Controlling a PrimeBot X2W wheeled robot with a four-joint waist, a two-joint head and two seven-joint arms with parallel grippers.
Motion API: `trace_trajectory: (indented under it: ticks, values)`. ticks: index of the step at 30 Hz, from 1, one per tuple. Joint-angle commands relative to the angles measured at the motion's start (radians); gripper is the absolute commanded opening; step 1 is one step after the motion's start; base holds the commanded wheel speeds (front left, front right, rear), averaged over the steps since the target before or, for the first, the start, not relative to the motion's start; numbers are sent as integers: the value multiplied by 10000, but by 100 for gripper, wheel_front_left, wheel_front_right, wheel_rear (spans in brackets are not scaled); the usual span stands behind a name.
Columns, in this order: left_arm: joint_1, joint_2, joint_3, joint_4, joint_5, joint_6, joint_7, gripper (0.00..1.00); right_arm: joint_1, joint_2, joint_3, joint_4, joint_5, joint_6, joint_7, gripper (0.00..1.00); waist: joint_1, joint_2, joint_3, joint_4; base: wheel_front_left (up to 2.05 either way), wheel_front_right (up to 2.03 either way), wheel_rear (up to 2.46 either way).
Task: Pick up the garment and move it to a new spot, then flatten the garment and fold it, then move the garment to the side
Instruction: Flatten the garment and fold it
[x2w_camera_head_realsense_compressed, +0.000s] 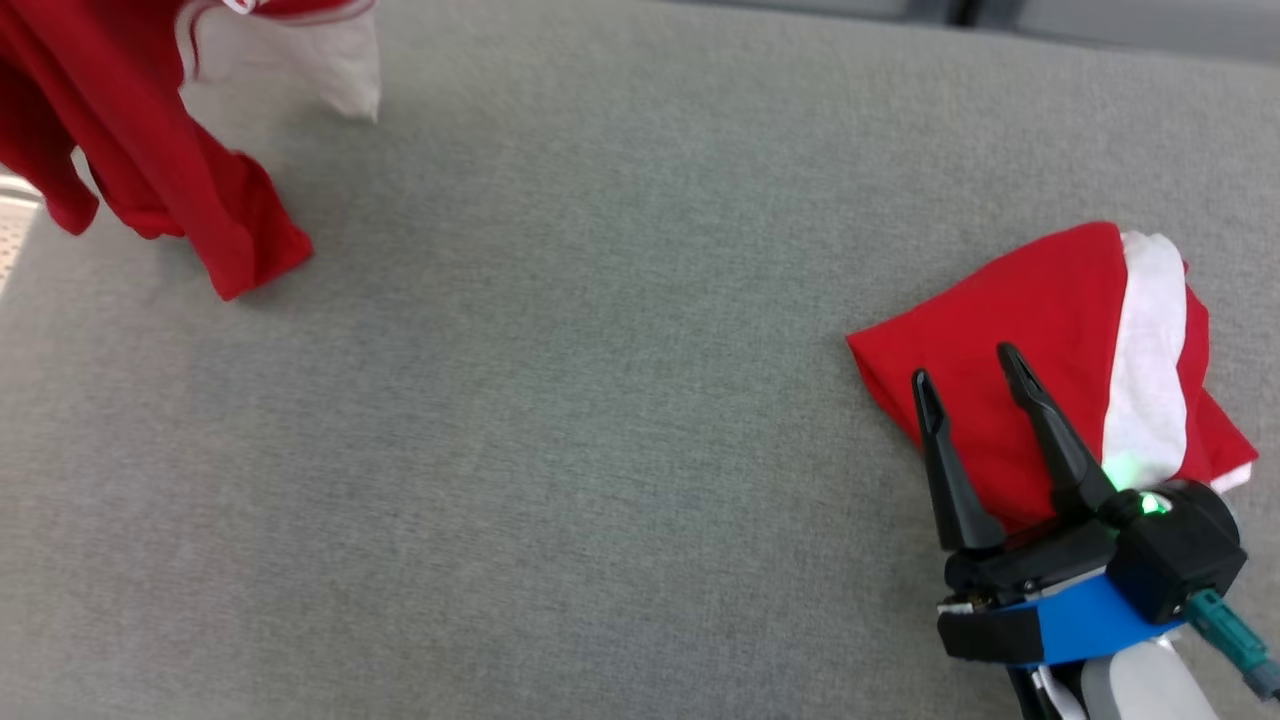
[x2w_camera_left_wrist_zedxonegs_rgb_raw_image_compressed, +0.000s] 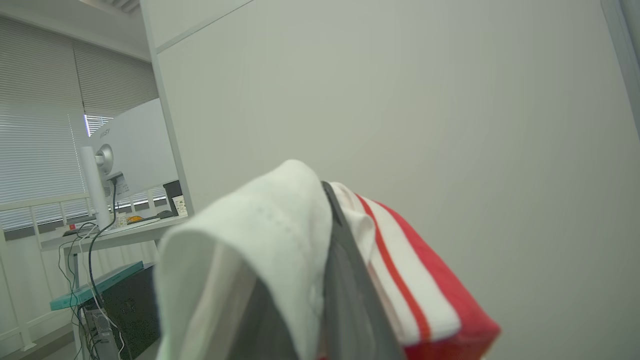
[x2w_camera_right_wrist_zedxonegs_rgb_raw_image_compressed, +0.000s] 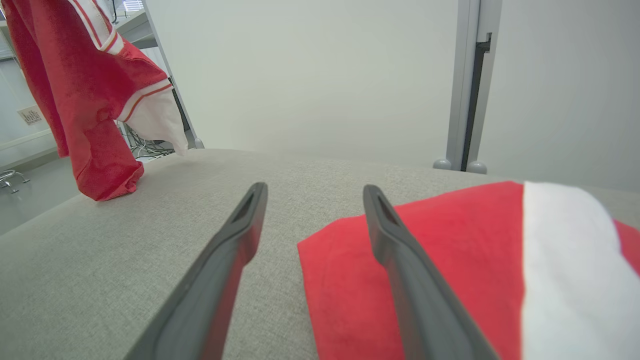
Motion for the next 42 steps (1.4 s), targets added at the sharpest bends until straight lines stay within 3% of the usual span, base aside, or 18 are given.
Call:
trace_trajectory:
  ticks: [1, 12, 27, 28, 29, 42]
  values:
    - [51, 29, 82, 96, 107, -14, -28, 0, -109, -103, -16, -157, -48, 5, 26, 100, -2, -1, 143, -74, 0, 0, 0]
    - [1378, -317, 860, 2100, 10, -40, -27, 0, -133, -261, 33, -1406, -245, 5, 414, 100, -2, -1, 968, -632, 0, 0, 0]
    - [3384, -1707, 1451, 4316, -252, -275, -30, 0, -44, -297, 309, -2071, -370, 5, 738, 100, -2, -1, 982, -791, 0, 0, 0]
    - [3443, -1779, 1484, 4353, -240, -208, -28, 46, -51, -302, 326, -2101, -372, 5, 768, 100, -2, -1, 943, -794, 0, 0, 0]
    - [3537, -1857, 1513, 4376, -218, -189, -28, 100, -54, -301, 342, -2120, -363, 5, 794, 100, -2, -1, 905, -796, 0, 0, 0]
    - [5290, -2442, 1927, 3167, 512, -19, -28, 100, 157, 26, 653, -1678, -68, 5, 531, 100, -2, -1, -396, -1067, 0, 0, 0]
